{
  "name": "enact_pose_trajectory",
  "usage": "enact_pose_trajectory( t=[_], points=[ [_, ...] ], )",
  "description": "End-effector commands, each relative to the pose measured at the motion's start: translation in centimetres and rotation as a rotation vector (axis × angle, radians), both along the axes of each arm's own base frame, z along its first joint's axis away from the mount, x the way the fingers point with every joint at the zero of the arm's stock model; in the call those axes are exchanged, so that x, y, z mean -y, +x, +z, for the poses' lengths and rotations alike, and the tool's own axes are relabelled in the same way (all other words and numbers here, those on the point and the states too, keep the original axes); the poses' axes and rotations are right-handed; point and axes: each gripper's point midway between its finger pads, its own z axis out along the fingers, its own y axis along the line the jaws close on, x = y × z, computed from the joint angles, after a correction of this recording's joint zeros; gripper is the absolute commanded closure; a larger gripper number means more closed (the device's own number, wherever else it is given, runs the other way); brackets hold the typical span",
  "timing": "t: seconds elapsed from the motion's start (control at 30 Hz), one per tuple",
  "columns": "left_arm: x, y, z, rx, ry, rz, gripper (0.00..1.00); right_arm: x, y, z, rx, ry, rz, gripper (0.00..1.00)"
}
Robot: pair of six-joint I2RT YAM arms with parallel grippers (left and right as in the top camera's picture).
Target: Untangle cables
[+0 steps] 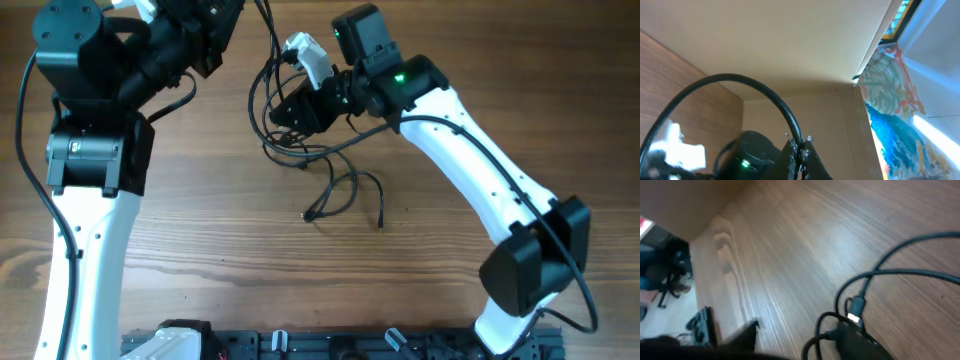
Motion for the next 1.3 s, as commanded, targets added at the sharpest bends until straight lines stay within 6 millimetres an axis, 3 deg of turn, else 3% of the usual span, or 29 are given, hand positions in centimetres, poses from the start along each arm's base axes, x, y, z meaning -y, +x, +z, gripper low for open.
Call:
enact_pose_trajectory(
  t=[0.0,0.03,0.07,0.1,0.13,0.2,0.27,0.33,0.43,0.53,0.63,0.77,0.87,0.97,1.13,1.27],
  points=[
    [-1.3,0.0,-0.3,0.006,0.045,0.038,0.96,1.7,2.2,-0.4,-0.052,-0.007,-0.132,0.93],
    [-2.4,0.4,-1.7,-0.027,0.088,0.081,0.96,2.6,2.7,0.4,-0.057,0.006,-0.166,0.96],
    [-4.2,1.0,-4.3,-0.109,0.153,0.163,0.96,3.7,3.1,1.6,-0.056,0.024,-0.201,0.96],
    [-5.4,1.1,-6.1,-0.167,0.197,0.216,0.96,4.8,3.3,3.3,-0.046,0.049,-0.231,0.96],
    [-7.6,1.3,-9.6,-0.266,0.323,0.319,0.96,6.2,3.3,5.7,-0.036,0.086,-0.278,0.96],
    [-10.5,1.1,-14.3,-0.407,0.499,0.421,0.96,8.4,3.1,9.2,-0.026,0.145,-0.362,0.96],
    [-12.7,0.7,-18.3,-0.553,0.620,0.489,0.96,11.3,3.0,12.5,-0.011,0.192,-0.483,0.96],
    [-12.9,1.1,-20.9,-0.569,0.759,0.407,0.96,13.5,2.9,13.8,-0.019,0.203,-0.593,0.96],
    [-12.0,1.9,-23.0,-0.535,0.857,0.271,0.90,13.9,2.4,12.2,-0.093,0.165,-0.624,0.96],
    [-9.2,2.3,-23.2,-0.398,0.892,0.058,0.78,14.4,2.5,8.4,-0.224,0.078,-0.686,0.96],
    [-5.0,1.1,-22.0,-0.263,0.788,-0.168,0.65,13.9,2.6,5.6,-0.332,0.039,-0.687,0.96],
    [-0.8,-0.3,-22.3,-0.270,0.720,-0.273,0.51,13.1,2.5,4.7,-0.389,0.048,-0.656,0.96],
    [2.2,-0.3,-22.9,-0.300,0.667,-0.297,0.49,13.0,2.4,4.8,-0.394,0.053,-0.648,0.96],
    [6.6,0.6,-24.4,-0.354,0.579,-0.317,0.59,13.0,2.3,4.7,-0.394,0.049,-0.645,0.96],
    [12.2,1.1,-26.3,-0.405,0.483,-0.368,0.59,13.1,2.1,4.5,-0.391,0.039,-0.637,0.96],
    [14.5,0.2,-27.2,-0.423,0.479,-0.414,0.61,13.1,2.1,4.5,-0.388,0.038,-0.635,0.96]
  ],
)
